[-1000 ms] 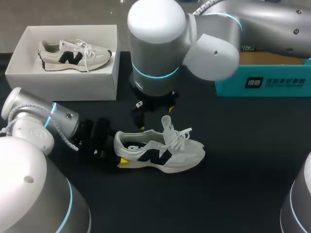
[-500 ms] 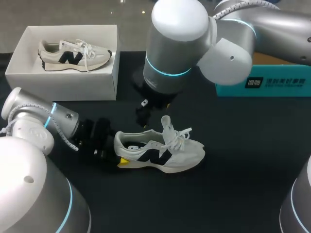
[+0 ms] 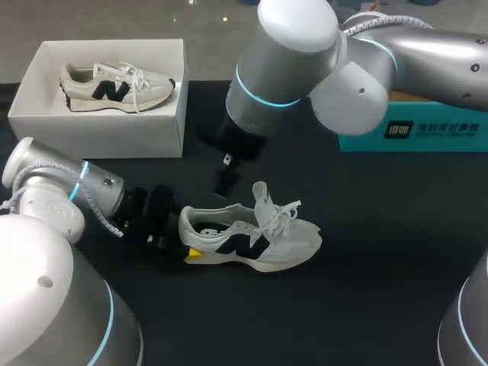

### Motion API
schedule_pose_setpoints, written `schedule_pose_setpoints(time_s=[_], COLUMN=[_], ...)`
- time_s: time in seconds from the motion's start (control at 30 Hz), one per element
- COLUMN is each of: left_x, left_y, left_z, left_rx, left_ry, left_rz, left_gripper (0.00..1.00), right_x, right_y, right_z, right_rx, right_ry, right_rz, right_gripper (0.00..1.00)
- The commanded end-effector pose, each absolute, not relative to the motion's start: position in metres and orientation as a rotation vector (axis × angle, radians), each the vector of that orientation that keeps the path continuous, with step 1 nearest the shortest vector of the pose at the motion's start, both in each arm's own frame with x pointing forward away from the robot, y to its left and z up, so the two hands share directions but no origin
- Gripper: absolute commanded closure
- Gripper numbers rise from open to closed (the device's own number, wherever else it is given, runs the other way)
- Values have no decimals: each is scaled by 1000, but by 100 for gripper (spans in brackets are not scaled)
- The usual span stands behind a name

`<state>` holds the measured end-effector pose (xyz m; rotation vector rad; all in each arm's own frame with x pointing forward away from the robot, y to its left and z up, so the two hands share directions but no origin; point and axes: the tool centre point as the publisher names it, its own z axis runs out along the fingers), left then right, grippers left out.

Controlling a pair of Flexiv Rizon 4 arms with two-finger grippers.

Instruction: Take the shoe out of the shoebox, open the shoe tongue, remove and reinsert the insole, then place the shoe into the shoebox

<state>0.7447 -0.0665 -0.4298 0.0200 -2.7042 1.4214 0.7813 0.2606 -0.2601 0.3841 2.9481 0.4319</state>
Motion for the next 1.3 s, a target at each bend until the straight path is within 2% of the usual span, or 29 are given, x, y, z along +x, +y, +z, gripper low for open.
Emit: schedule_pose_setpoints(time_s=[0.03, 0.47, 0.57, 1.17, 1.3], left_x=[747, 747, 747, 747, 747], left_y=[-66, -66, -66, -66, -66], left_z=[-435, -435, -435, -435, -435], left_rx=[19, 19, 19, 19, 19], left_ry=[-2706, -2706, -2706, -2706, -2706], left_rz=[1417, 1417, 1417, 1417, 1417], left_gripper=[100, 100, 100, 100, 100], right_x=[789, 789, 789, 789, 788], right_y=[263, 263, 263, 263, 266], right_z=[-262, -262, -262, -262, -281], right_rx=[76, 76, 76, 76, 61], right_ry=[3148, 3148, 3148, 3148, 3134], right_rz=[320, 320, 320, 320, 297], right_gripper=[0, 0, 100, 100, 100])
